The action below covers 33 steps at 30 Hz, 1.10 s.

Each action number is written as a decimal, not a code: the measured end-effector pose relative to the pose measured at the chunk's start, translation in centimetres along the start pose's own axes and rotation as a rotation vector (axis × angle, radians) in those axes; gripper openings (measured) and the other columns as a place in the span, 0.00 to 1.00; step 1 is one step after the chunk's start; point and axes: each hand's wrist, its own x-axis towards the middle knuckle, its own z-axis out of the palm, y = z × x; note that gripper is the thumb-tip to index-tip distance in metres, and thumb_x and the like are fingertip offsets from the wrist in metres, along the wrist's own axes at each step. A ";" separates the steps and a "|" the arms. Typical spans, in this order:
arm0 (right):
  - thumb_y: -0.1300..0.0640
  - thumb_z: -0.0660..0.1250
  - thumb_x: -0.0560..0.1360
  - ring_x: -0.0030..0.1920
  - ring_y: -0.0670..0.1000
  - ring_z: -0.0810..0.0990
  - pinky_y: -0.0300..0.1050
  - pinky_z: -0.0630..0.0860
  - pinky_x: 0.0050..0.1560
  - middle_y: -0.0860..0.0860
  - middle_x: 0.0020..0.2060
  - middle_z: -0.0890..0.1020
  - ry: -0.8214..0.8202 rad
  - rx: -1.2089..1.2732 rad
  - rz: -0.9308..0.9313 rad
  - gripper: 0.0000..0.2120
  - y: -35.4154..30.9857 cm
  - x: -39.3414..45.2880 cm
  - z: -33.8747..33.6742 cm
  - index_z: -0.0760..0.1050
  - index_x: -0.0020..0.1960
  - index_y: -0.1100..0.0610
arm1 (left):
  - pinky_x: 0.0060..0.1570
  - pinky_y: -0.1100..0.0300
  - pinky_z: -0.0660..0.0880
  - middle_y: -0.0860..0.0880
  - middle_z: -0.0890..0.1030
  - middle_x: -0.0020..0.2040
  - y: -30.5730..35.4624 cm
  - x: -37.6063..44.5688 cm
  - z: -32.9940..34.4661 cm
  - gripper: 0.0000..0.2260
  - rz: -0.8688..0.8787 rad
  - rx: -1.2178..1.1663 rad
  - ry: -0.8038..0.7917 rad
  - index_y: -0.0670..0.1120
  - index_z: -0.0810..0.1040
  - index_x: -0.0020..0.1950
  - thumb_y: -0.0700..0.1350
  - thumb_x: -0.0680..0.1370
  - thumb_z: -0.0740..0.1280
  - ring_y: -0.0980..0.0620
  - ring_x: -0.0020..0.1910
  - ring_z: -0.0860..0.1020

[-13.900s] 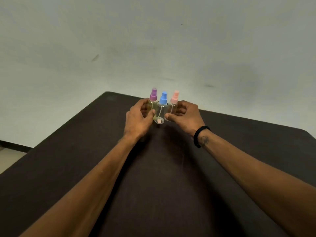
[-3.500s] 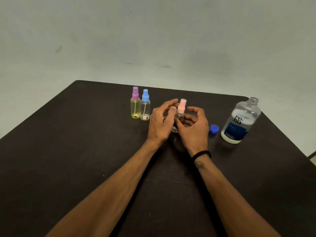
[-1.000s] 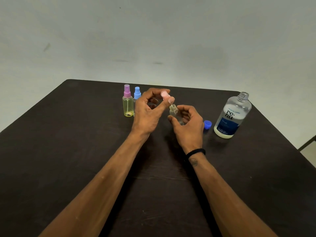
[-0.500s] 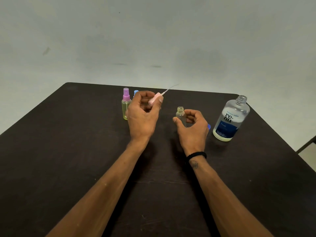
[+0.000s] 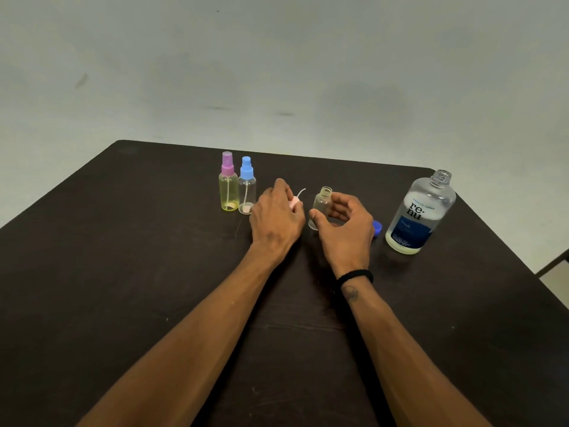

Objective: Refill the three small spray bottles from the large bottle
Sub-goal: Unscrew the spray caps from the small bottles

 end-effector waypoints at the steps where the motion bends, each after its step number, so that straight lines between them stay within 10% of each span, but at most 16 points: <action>1: 0.60 0.82 0.72 0.55 0.42 0.84 0.30 0.80 0.50 0.45 0.55 0.85 -0.005 0.006 0.002 0.22 0.0 0.0 0.0 0.80 0.63 0.52 | 0.43 0.51 0.75 0.47 0.80 0.46 0.0 0.2 0.2 0.09 0.004 0.027 -0.007 0.46 0.74 0.53 0.49 0.79 0.71 0.45 0.46 0.80; 13: 0.60 0.83 0.71 0.56 0.45 0.86 0.40 0.84 0.56 0.48 0.55 0.86 -0.007 0.022 0.012 0.25 0.4 0.5 -0.1 0.80 0.66 0.56 | 0.39 0.63 0.68 0.52 0.74 0.42 0.2 -1.5 -1.3 0.10 0.082 -0.155 0.186 0.47 0.73 0.47 0.49 0.81 0.71 0.56 0.39 0.70; 22: 0.49 0.84 0.70 0.58 0.40 0.82 0.40 0.82 0.53 0.45 0.59 0.83 0.084 0.032 -0.039 0.32 -1.2 -1.3 -0.6 0.76 0.70 0.51 | 0.51 0.59 0.76 0.56 0.73 0.33 -2.3 -0.5 -5.5 0.21 -0.028 -0.208 0.379 0.49 0.70 0.74 0.51 0.83 0.68 0.55 0.33 0.76; 33: 0.44 0.79 0.75 0.46 0.50 0.78 0.49 0.78 0.44 0.45 0.50 0.82 0.250 -0.004 -0.178 0.18 -1.9 -1.9 -0.8 0.76 0.58 0.48 | 0.53 0.77 0.68 0.51 0.76 0.30 -2.2 0.7 -4.9 0.22 -0.044 -0.278 0.310 0.49 0.70 0.77 0.50 0.84 0.68 0.55 0.27 0.75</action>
